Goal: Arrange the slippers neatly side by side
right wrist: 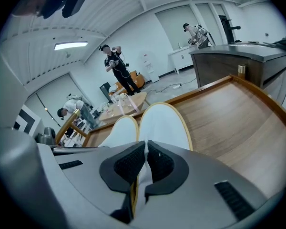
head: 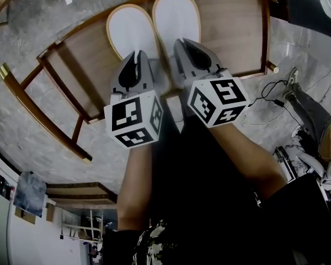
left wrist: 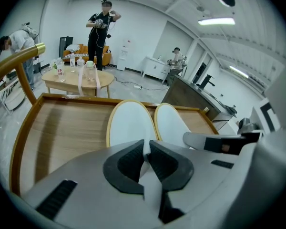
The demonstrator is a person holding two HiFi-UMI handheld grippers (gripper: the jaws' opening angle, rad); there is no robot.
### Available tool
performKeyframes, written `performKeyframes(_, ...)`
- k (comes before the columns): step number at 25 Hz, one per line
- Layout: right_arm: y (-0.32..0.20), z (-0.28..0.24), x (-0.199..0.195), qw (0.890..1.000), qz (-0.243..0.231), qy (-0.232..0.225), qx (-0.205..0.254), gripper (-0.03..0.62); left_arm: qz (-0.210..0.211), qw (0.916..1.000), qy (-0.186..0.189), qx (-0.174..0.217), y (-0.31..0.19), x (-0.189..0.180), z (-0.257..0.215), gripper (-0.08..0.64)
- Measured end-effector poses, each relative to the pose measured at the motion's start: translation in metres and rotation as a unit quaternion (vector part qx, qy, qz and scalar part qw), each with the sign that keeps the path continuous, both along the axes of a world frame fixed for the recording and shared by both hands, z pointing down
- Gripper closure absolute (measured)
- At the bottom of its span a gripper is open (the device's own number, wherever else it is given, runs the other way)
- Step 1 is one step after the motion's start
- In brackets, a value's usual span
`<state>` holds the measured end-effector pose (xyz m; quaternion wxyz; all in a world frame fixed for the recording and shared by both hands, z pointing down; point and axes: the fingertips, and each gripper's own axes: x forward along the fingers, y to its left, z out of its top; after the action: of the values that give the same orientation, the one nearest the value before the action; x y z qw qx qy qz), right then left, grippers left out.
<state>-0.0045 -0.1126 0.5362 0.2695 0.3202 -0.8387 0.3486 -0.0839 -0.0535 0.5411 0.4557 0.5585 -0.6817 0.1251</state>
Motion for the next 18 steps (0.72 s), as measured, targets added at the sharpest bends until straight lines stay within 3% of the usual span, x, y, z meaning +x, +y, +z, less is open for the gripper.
performKeyframes(5, 0.003, 0.003, -0.002, 1.000, -0.027, 0.001, 0.000, 0.583, 0.006, 1.0000, -0.005, 0.003, 0.002, 0.000, 0.002, 0.526)
performKeyframes(8, 0.006, 0.003, -0.004, 0.998, -0.057, -0.010, -0.002, 0.575, 0.000, 1.0000, -0.006, 0.006, 0.002, 0.002, 0.002, 0.423)
performKeyframes(14, 0.009, -0.003, -0.003, 0.995, -0.097, -0.006, 0.024, 0.437, 0.006, 0.9996, -0.026, 0.008, 0.003, 0.006, -0.005, 0.394)
performKeyframes(18, -0.001, -0.016, 0.001, 0.991, -0.117, 0.001, 0.069, 0.437, 0.000, 0.9985, -0.054, 0.008, 0.009, -0.001, -0.017, 0.394)
